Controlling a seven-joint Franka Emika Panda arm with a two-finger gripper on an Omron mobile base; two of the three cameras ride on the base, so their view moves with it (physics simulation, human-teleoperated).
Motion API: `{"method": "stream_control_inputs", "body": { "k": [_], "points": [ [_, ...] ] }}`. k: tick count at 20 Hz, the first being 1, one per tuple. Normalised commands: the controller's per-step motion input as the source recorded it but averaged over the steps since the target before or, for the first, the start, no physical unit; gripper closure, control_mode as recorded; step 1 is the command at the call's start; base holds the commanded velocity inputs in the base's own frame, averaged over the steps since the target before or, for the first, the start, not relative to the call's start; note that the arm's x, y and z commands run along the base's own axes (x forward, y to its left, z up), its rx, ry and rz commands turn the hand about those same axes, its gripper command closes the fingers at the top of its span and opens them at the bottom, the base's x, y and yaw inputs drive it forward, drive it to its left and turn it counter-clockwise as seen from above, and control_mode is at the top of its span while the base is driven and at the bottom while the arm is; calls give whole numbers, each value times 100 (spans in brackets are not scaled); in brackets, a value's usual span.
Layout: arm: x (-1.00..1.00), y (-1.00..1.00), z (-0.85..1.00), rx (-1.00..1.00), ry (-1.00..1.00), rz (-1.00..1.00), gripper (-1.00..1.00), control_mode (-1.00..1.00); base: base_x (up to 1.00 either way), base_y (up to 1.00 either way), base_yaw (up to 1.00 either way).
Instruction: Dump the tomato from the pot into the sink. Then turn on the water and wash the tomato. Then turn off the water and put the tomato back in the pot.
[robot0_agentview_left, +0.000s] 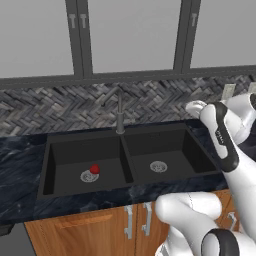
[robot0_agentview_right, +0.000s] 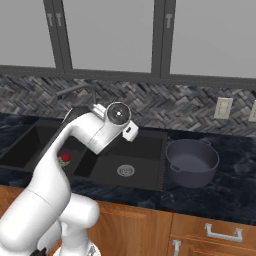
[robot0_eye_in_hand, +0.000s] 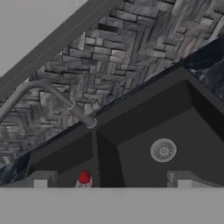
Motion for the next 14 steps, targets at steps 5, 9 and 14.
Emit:
{"method": "stream_control_inputs", "body": {
  "k": [5,9,14],
  "points": [
    [11,69,0,-11,-3,18,-100,-100,0,0,0],
    [28,32,0,-15,0,36,-100,-100,0,0,0],
    [22,8,0,-14,0,49,-100,-100,0,0,0]
  ]
}}
